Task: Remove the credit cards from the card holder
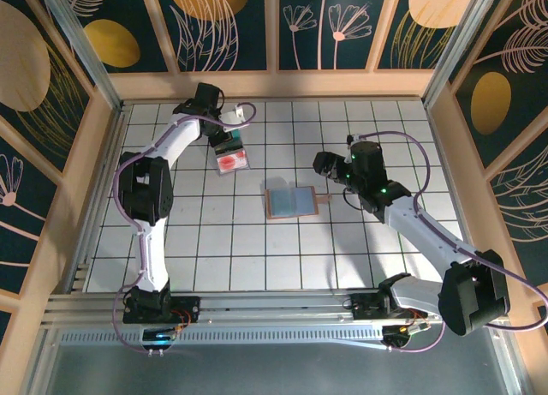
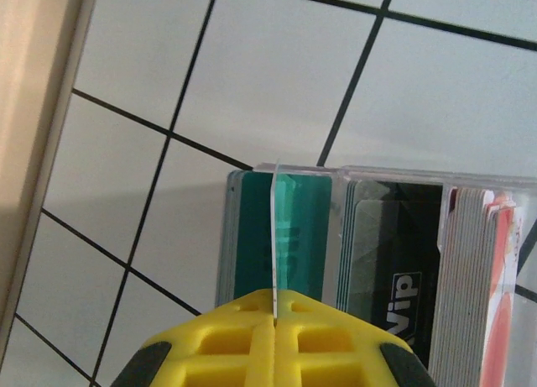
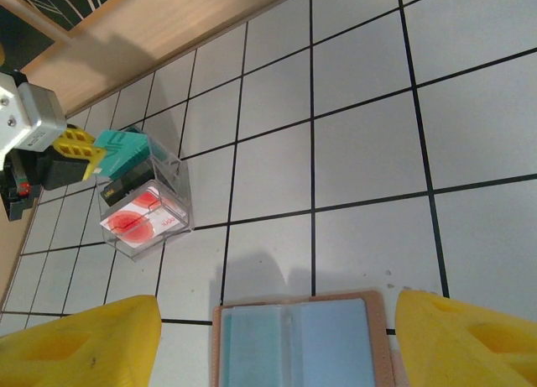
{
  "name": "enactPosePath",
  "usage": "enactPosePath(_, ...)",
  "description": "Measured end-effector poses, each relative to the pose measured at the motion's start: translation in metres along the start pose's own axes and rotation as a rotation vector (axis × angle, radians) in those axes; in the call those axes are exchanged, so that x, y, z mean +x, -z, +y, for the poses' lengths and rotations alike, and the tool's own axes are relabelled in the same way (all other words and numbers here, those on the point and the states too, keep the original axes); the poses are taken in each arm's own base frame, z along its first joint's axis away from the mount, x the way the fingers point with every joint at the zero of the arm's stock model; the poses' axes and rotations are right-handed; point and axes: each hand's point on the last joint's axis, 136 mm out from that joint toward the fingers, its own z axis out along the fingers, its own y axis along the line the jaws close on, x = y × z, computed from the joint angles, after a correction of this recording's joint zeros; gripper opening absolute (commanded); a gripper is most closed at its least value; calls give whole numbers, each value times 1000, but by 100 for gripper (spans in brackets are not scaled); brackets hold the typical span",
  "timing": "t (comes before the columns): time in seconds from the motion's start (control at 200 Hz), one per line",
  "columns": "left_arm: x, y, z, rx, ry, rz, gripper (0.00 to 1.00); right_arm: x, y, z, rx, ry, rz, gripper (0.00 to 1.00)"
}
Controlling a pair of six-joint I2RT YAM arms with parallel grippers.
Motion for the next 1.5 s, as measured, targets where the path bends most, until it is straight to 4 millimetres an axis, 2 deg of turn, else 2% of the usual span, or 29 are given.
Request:
enactPosePath(0.21,2,0,2,1,-8,12,0,0,0,0,0,0,0,74)
enactPosePath(0.49,17,-13,-13,63,-2,60,0,0,0,1,-1,1,1,74)
enactPosePath(1.281,0,-12,-21,121,64,26,0,2,-1,2,-4,3,6,73)
enactPosePath(1.351,-1,-12,-21,124,68,32,13,2,-1,2,-4,3,7,73)
enactPosePath(1.421,-2,-13,-17,121,76,44,16,3,-1,2,-7,3,8,73)
enactPosePath(1.501,-3,-15,-11,107,80,58,22,3,-2,3,-9,3,9,73)
